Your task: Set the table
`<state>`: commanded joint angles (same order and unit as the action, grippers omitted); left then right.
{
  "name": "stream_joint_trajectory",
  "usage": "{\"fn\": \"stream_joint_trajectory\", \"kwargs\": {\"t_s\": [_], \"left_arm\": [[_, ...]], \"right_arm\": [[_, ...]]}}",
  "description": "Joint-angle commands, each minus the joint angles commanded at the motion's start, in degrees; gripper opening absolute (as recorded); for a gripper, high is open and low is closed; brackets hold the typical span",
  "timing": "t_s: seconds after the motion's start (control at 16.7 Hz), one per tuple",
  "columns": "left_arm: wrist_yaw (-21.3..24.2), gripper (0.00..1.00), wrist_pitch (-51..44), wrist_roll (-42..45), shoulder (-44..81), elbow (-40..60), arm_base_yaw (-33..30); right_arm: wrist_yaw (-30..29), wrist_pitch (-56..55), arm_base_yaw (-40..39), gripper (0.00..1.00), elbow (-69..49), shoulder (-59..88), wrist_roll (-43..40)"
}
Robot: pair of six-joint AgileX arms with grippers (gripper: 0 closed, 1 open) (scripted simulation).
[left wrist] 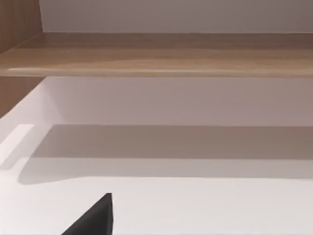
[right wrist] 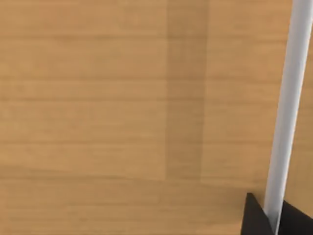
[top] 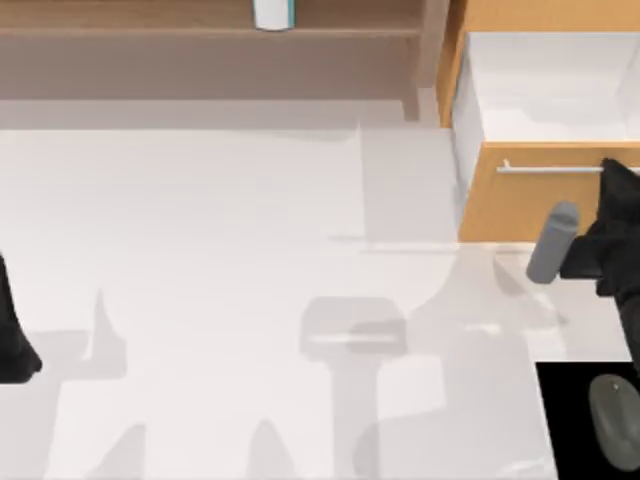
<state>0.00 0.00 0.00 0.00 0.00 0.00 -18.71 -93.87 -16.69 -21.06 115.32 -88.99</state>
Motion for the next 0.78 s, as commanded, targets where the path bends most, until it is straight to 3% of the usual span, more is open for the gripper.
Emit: {"fn": "stream_joint_trajectory", "kwargs": {"t_s": [0.36,0.78], "left_arm": [[0.0,1.0,0.0,0.0,0.0,0.0,0.0],[0.0,1.0,0.0,0.0,0.0,0.0,0.0]], "right_arm": [[2.9,6.9,2.7,0.0,-9.9,3.2,0.0],[3.1,8.1,2.9,0.0,-11.5,3.7,-0.1]]}}
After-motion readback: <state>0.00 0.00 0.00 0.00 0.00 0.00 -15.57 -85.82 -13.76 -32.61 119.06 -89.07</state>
